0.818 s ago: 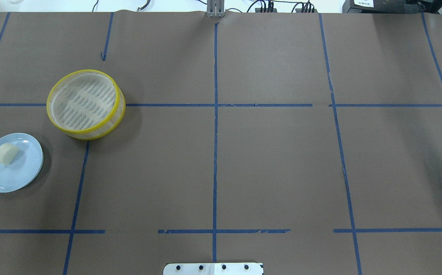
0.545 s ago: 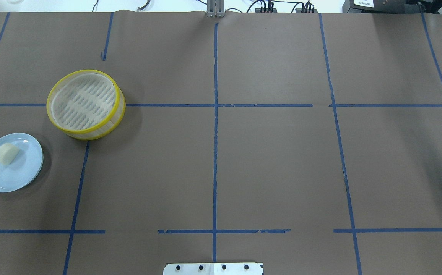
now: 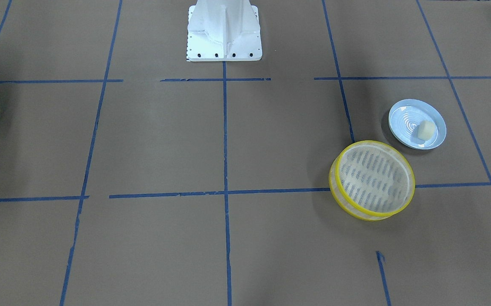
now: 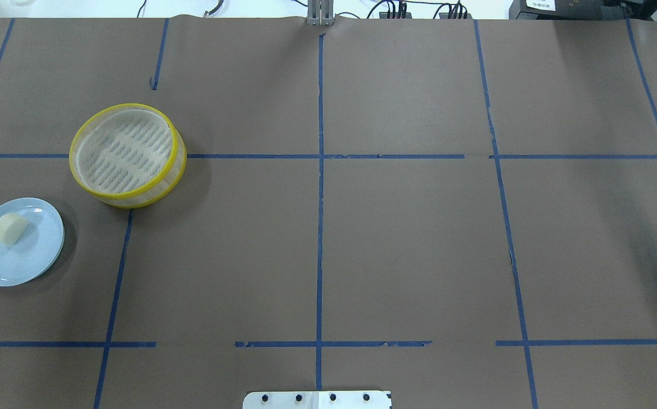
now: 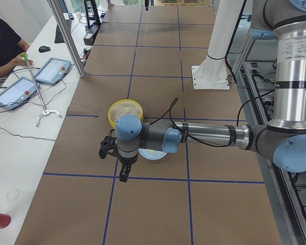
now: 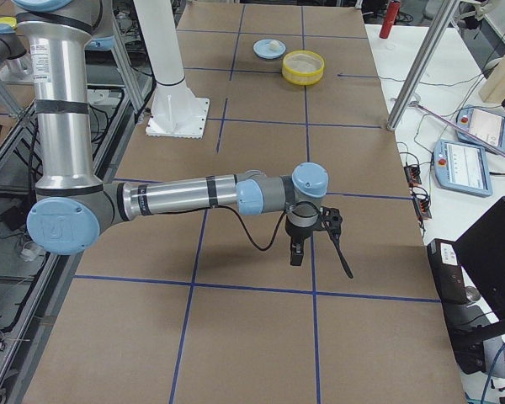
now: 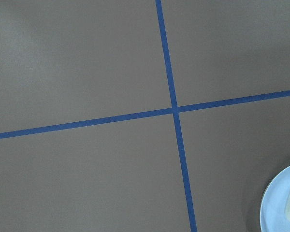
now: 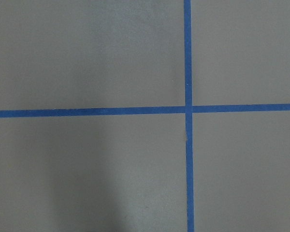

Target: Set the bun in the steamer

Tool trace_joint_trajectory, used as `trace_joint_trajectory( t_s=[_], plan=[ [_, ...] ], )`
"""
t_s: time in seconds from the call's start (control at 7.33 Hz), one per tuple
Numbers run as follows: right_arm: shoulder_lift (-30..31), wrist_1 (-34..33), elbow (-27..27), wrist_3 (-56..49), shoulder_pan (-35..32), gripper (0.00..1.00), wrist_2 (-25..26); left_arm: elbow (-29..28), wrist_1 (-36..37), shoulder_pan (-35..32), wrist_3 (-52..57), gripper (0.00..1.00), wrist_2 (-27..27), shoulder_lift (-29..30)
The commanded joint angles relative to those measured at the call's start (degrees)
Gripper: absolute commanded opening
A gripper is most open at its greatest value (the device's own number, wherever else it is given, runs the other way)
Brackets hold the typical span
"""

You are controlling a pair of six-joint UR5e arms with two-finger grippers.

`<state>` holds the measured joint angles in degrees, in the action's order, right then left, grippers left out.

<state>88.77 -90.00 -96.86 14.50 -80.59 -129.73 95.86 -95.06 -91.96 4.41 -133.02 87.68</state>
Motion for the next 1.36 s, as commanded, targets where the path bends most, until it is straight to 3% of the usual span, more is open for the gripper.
trace_joint_trajectory(
  t_s=[0.0,0.27,0.68,0.95,1.23],
  plan=[
    [0.0,0.0,0.0,0.0,0.0,1.0,0.0,1.7,-0.3,0.5,-0.3,1.0,0.0,0.7],
    [0.0,0.0,0.0,0.0,0.0,1.0,0.0,7.7,0.2,2.8,-4.5,1.0,-0.1,1.3],
    [0.0,0.0,0.0,0.0,0.0,1.0,0.0,13.5,-0.2,12.3,-16.7,1.0,0.3,1.3],
    [0.0,0.0,0.0,0.0,0.0,1.0,0.0,13.3,-6.3,17.7,-25.0,1.0,0.6,0.0],
    [0.0,0.0,0.0,0.0,0.0,1.0,0.0,9.4,-13.9,19.2,-26.6,1.0,0.7,-3.0]
  ],
)
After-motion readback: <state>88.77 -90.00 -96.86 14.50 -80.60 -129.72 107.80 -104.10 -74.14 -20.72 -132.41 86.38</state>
